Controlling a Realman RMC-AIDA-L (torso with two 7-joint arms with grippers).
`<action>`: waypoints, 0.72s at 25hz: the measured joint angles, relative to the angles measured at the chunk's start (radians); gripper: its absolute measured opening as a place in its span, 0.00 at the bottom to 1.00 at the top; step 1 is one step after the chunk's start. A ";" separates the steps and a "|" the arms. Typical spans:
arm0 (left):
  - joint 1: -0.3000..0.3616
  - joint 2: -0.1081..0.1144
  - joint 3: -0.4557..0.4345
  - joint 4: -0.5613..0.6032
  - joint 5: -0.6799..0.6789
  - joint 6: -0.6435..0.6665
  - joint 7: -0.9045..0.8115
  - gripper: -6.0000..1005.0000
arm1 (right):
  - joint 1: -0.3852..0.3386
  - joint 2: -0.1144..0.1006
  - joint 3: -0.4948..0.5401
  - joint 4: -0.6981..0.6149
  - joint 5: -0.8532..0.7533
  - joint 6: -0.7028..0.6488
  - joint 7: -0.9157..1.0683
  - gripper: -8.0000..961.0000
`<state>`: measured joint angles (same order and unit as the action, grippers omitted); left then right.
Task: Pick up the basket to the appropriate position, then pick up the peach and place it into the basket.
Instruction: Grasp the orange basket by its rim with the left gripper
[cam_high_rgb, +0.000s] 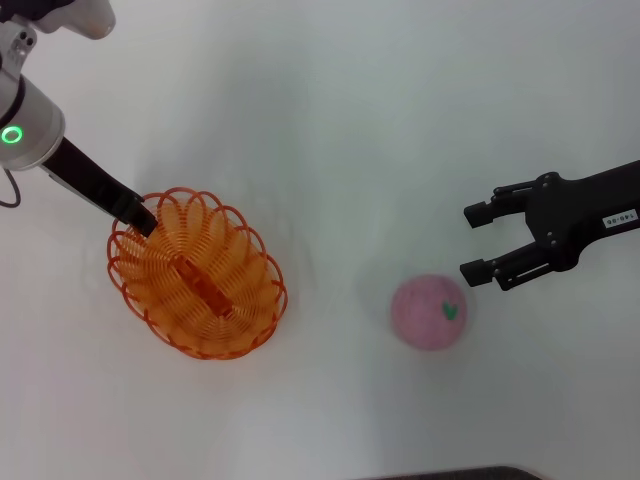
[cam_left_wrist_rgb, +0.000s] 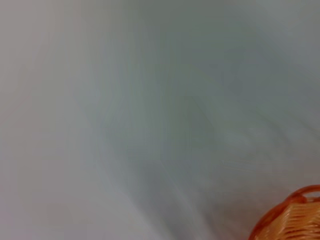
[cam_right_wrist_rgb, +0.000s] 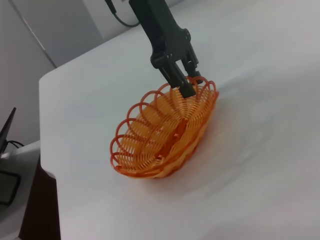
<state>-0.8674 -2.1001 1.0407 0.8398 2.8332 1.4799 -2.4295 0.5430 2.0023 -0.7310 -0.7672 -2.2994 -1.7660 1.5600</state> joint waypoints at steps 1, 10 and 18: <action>0.000 -0.001 0.000 0.000 0.000 0.001 0.000 0.58 | 0.000 -0.001 0.002 0.000 0.000 0.000 0.000 0.98; 0.003 -0.001 -0.012 0.006 -0.009 0.009 0.000 0.20 | 0.000 -0.002 0.005 0.000 0.000 0.002 0.000 0.98; 0.006 -0.012 -0.133 0.135 -0.014 0.113 0.002 0.10 | 0.000 -0.006 0.010 0.000 0.006 0.004 -0.001 0.98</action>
<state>-0.8610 -2.1123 0.9073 0.9752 2.8190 1.5929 -2.4279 0.5430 1.9961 -0.7210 -0.7669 -2.2932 -1.7618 1.5586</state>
